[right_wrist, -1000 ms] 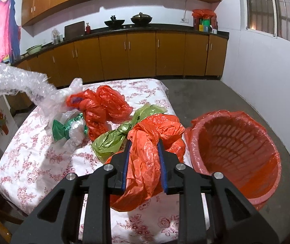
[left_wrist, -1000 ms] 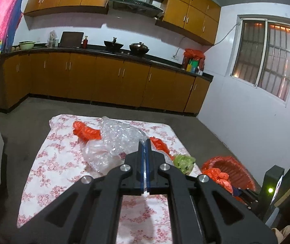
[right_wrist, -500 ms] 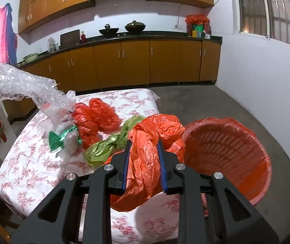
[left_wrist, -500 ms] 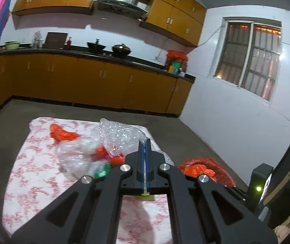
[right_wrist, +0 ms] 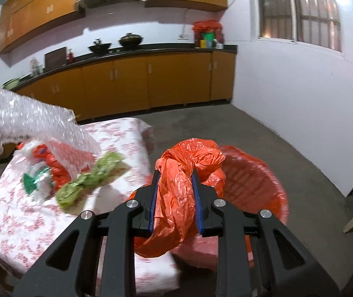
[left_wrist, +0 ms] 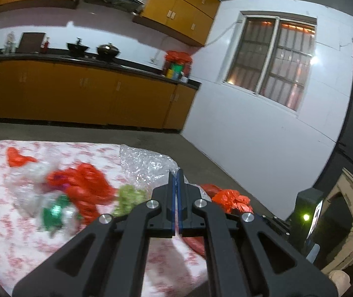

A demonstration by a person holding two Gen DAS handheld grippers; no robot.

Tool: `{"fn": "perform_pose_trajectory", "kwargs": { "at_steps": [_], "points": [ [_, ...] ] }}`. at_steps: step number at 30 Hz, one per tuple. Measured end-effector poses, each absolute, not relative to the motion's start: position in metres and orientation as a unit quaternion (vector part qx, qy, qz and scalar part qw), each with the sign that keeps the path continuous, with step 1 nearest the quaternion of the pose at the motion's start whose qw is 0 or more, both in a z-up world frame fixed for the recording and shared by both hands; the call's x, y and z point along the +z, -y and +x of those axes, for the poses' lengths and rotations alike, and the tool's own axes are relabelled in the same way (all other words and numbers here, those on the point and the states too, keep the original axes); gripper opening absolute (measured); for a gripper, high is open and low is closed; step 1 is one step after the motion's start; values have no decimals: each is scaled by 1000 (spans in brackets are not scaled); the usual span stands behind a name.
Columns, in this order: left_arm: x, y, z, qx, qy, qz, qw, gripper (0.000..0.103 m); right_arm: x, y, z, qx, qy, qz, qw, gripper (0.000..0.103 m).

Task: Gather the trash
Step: 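Carry both bags over the red basket and open both tools to drop them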

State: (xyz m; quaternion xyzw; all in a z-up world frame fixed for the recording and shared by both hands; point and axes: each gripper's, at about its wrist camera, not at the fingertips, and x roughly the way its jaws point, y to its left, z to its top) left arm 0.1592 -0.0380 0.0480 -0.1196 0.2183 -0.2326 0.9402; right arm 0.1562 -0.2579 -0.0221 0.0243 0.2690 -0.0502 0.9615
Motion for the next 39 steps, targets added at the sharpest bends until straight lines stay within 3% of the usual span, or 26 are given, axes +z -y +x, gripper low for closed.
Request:
{"fn": "perform_pose_trajectory", "kwargs": {
  "at_steps": [13,27,30,34,35,39],
  "points": [
    [14,142,201,-328,-244,-106,907,3,-28,329,167,-118,-270,59,954,24],
    [-53,187,246,-340,-314,-91,882,3,-45,355,185,-119,-277,79,950,25],
    [-60,190,248,-339,-322,-88,880,6,-48,358,185,-116,-278,85,950,31],
    [-65,182,250,-326,-326,-89,883,28,-50,363,183,-119,-275,87,950,56],
    [-66,177,252,-321,-328,-92,884,30,-50,364,182,-120,-274,89,950,60],
    [-66,165,253,-303,-330,-94,889,35,-47,368,178,-128,-270,93,950,61]
  ]
}}
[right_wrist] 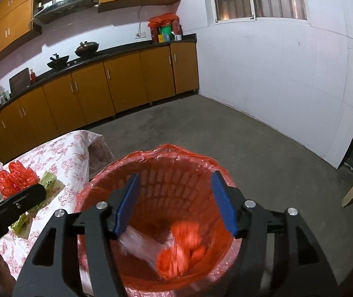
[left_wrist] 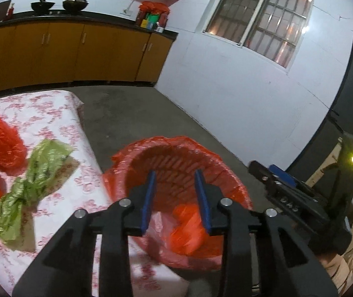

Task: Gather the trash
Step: 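Carry both bags over the red basket and open both tools to drop them, then move both tools back over the bag pile on the table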

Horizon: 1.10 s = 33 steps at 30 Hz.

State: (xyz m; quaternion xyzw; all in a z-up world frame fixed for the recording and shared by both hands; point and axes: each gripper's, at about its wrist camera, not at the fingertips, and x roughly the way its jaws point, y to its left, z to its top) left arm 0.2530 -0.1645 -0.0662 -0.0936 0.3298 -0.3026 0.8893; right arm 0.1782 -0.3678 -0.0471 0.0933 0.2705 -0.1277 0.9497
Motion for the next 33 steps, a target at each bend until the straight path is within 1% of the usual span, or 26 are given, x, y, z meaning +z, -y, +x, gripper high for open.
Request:
{"fn": "perform_pose_trajectory", "kwargs": {
  "at_steps": [3,5,11,12,14,16,19,22,28,33],
  "points": [
    [-65,153,250,-283,-326,-85,898,39,-44,365,176,-132,-266,84,951,61],
    [-64,144,247,-268,-325,-82,903,44,-41,358,174,-134,-263,71,953,61],
    [-64,106,236,-201,-324,-55,923,54,-35,333,177,-108,-265,51,957,61],
    [-65,96,233,-184,-325,-50,926,55,-35,327,179,-102,-266,49,957,62],
    [-66,78,229,-160,-325,-46,931,59,-35,315,182,-94,-265,47,958,69],
    [-67,56,223,-135,-327,-47,934,61,-35,304,185,-85,-266,44,959,71],
    [-69,22,214,-98,-327,-51,939,64,-37,282,191,-62,-277,37,958,72],
    [-72,-17,205,-55,-324,-53,943,68,-42,257,200,-40,-289,29,956,75],
    [-74,-77,192,26,-307,-42,950,76,-49,200,218,8,-306,3,952,75],
    [-76,-116,187,70,-302,-59,949,81,-58,157,235,39,-319,-4,947,75]
  ]
}}
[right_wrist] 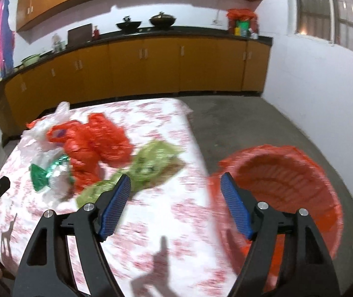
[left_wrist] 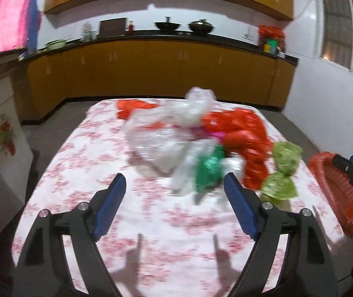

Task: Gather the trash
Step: 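Move both tools back over the bag pile on the table, then grasp the yellow-green bag with the right tool while the left tool grasps a clear bag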

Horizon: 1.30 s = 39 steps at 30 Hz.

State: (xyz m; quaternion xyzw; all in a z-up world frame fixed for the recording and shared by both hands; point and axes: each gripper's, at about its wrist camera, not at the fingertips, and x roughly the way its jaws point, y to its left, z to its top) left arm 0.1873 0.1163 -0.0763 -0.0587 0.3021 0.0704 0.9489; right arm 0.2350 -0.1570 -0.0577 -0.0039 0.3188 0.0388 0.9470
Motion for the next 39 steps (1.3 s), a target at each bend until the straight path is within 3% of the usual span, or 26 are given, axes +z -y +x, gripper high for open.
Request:
{"fn": "perform_pose_trajectory", "kwargs": {
  "at_steps": [18,26,39],
  "points": [
    [-91,-167,188,108,-310,-93,940,84,-118,87,298,17,-405,-13,914,61],
    [-93,-157,190,92,-315,-94,940,84,-127,100,296,25,-430,-4,902,35],
    [-83,-112,204,33,-315,-89,944,84,-122,133,269,32,-422,16,906,28]
  ]
}}
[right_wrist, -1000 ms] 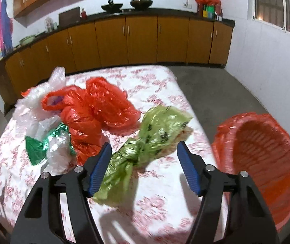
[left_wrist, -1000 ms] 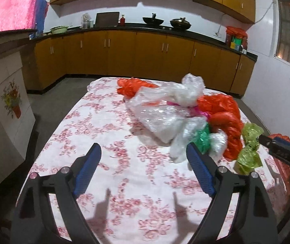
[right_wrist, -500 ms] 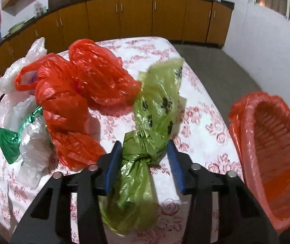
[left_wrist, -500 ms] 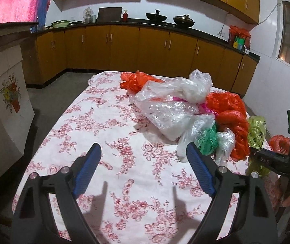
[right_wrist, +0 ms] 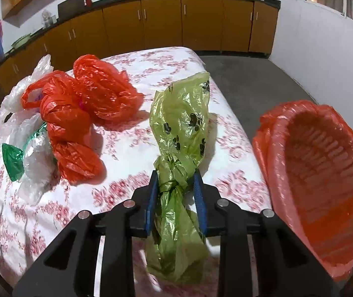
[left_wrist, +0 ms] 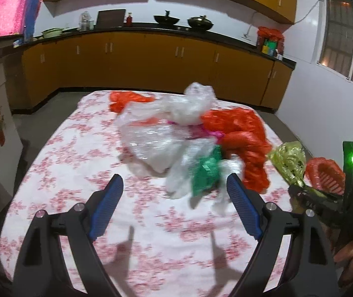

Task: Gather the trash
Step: 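Grasp the yellow-green bag with the right tool while the left tool grasps a clear bag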

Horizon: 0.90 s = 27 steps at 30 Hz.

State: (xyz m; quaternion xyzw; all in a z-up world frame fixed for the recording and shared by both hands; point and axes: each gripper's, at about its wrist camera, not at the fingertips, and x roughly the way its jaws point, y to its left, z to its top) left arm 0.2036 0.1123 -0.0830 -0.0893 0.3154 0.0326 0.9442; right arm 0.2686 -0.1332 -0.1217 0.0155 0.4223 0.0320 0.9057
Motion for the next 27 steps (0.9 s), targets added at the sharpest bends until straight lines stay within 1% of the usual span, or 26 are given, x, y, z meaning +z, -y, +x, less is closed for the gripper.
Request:
{"fn": "perform_pose_trajectory", "kwargs": {
  "at_steps": [3,5,9,11,14,18,19,20,22,27],
  "points": [
    [-83,-97,212,18,-318,-89,944,83,-121,142,264,31,-422,23,906,28],
    [-83,-86,219,8,-321,-90,943,78,-121,146,264,31,-422,28,906,28],
    [-87,-65,237,-13,-335,-85,938,70,-120,153,261,35,-421,40,905,28],
    [-94,-57,246,-13,-345,-76,935,63,-119,154,260,37,-420,42,906,28],
    [-107,-49,261,-9,-371,-68,926,55,-117,155,260,43,-418,46,906,28],
    [-118,-47,273,-4,-392,-73,917,47,-115,157,260,49,-416,50,907,28],
    [-119,-47,274,-4,-394,-71,916,42,-115,158,259,49,-415,50,907,28],
    [-120,-46,276,-5,-397,-70,915,34,-115,158,259,49,-415,51,907,28],
    [-123,-45,279,-10,-406,-72,911,26,-116,158,259,49,-416,52,907,28],
    [-121,-46,274,-20,-399,-76,914,21,-114,162,256,48,-413,55,908,28]
  ]
}}
